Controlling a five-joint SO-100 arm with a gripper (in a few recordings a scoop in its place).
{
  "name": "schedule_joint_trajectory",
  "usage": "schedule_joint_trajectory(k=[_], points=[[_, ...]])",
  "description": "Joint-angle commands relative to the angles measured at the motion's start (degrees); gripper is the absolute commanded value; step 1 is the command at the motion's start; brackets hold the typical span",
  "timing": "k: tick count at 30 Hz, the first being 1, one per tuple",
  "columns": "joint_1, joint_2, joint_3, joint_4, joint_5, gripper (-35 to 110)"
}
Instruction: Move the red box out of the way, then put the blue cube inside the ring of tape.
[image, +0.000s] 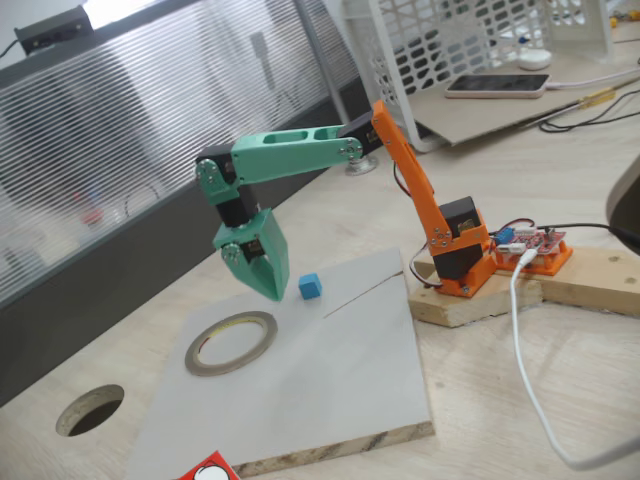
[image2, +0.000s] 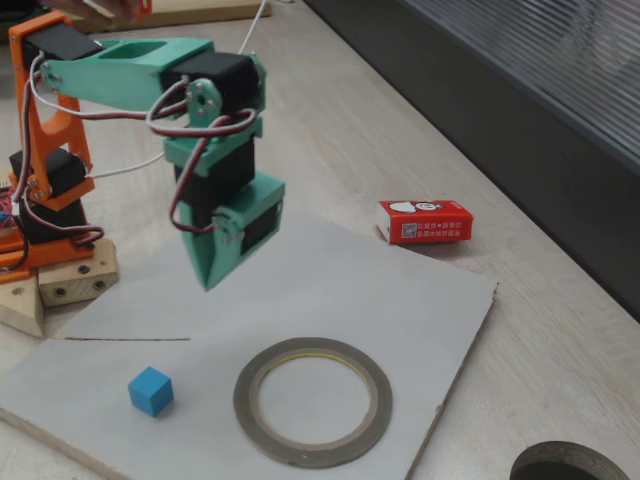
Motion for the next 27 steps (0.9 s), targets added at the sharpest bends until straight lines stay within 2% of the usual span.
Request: schedule_joint_trajectory(k=[1, 11, 27], points=[[7.4, 2.8, -0.4, 0.7, 1.6, 1], [24.7, 2.1, 0.3, 0.7, 1.6, 1], [26.2, 2.6, 0.6, 0.5, 1.4, 1]])
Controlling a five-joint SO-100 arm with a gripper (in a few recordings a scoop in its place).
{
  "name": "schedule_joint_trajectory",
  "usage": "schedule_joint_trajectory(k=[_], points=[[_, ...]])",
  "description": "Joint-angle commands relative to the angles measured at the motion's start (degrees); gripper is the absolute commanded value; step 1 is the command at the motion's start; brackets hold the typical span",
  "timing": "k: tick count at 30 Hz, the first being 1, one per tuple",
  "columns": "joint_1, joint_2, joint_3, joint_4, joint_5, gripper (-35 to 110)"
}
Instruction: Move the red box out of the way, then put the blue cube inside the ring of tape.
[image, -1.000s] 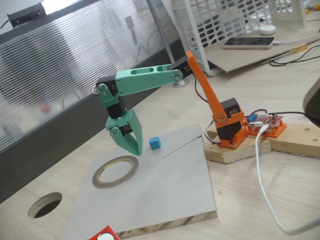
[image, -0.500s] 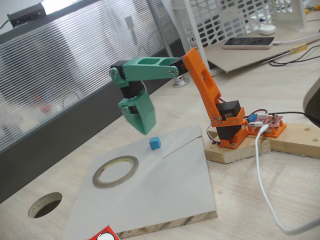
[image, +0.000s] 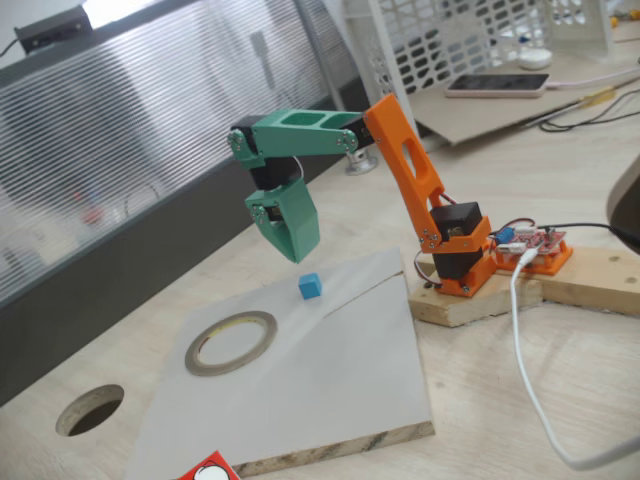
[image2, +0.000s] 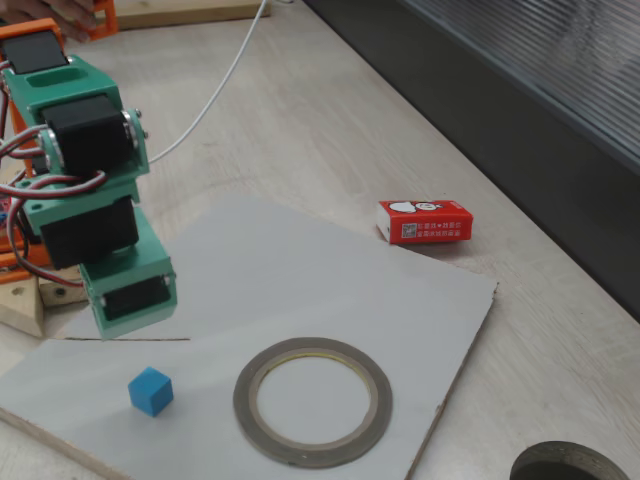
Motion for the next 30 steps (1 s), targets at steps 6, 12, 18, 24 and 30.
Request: schedule_joint_trajectory(k=[6, 12, 18, 24, 30], points=[[1.1, 3.0, 9.4, -9.8, 1.1, 1], [1.1, 7.3, 18.8, -20.0, 1.1, 1], [1.1, 15.3, 22.4, -23.6, 1.1, 1], [1.1, 15.3, 22.4, -24.8, 1.1, 1], [1.1, 14.9, 22.4, -24.9, 1.1, 1]])
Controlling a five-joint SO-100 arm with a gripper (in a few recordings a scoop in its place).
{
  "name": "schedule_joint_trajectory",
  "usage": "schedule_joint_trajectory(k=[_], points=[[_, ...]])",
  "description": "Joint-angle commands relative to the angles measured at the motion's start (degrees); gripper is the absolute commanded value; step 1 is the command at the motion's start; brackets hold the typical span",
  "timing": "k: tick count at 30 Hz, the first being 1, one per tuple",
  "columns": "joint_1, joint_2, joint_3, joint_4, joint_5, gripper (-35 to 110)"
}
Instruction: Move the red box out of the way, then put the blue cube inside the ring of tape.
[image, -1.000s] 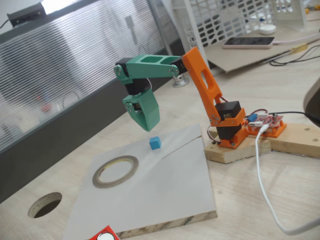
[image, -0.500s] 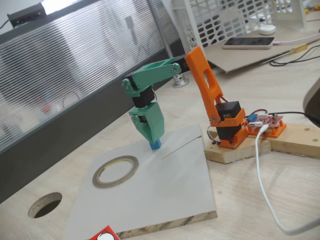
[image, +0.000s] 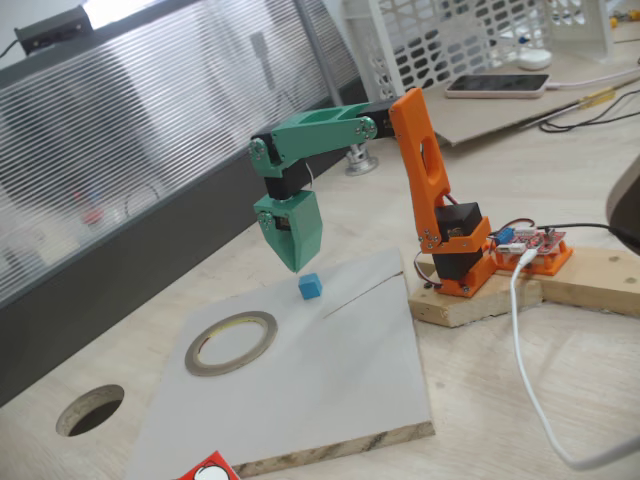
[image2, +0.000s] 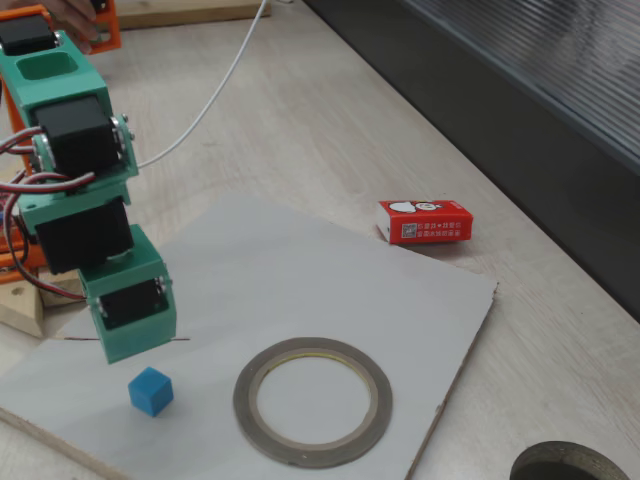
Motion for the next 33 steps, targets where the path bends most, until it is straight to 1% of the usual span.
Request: schedule_joint_trajectory(k=[1, 11, 18, 33], points=[[0.9, 2.5, 0.8, -0.1, 1.1, 1], [0.9, 2.2, 0.8, -0.5, 1.1, 1], [0.9, 2.1, 0.9, -6.8, 1.1, 1], [0.9, 2.1, 0.9, -6.3, 1.2, 1]])
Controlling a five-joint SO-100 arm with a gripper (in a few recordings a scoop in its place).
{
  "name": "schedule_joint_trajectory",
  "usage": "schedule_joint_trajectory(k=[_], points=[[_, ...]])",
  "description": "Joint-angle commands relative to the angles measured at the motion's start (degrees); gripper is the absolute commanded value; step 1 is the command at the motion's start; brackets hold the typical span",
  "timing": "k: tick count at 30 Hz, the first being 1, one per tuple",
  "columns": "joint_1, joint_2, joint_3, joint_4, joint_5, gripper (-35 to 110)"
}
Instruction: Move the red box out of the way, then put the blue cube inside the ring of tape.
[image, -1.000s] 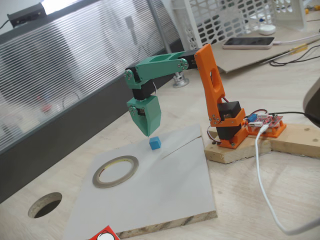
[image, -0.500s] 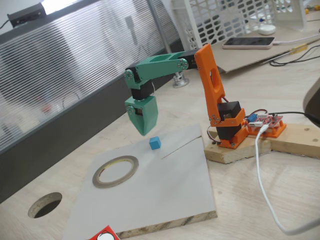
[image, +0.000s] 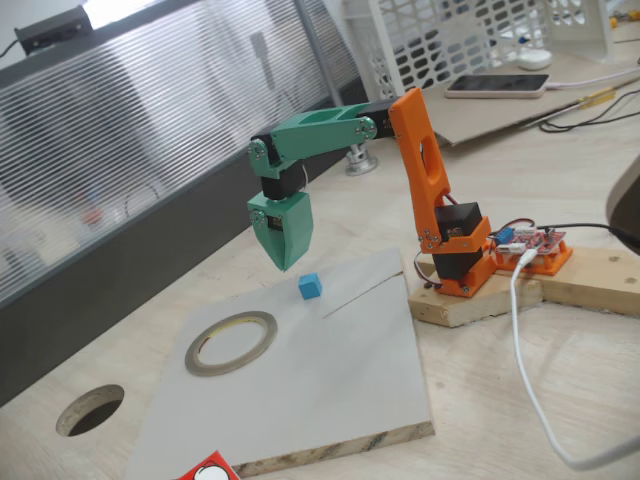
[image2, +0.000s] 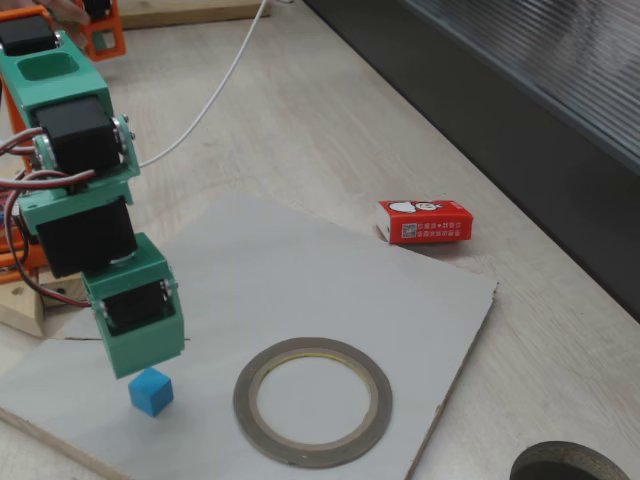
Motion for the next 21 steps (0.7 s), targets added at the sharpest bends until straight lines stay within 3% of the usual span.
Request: schedule_joint_trajectory(k=[1, 21], points=[[0.9, 2.1, 0.9, 0.4, 1.2, 1], [0.8, 2.1, 0.9, 0.5, 1.1, 1]])
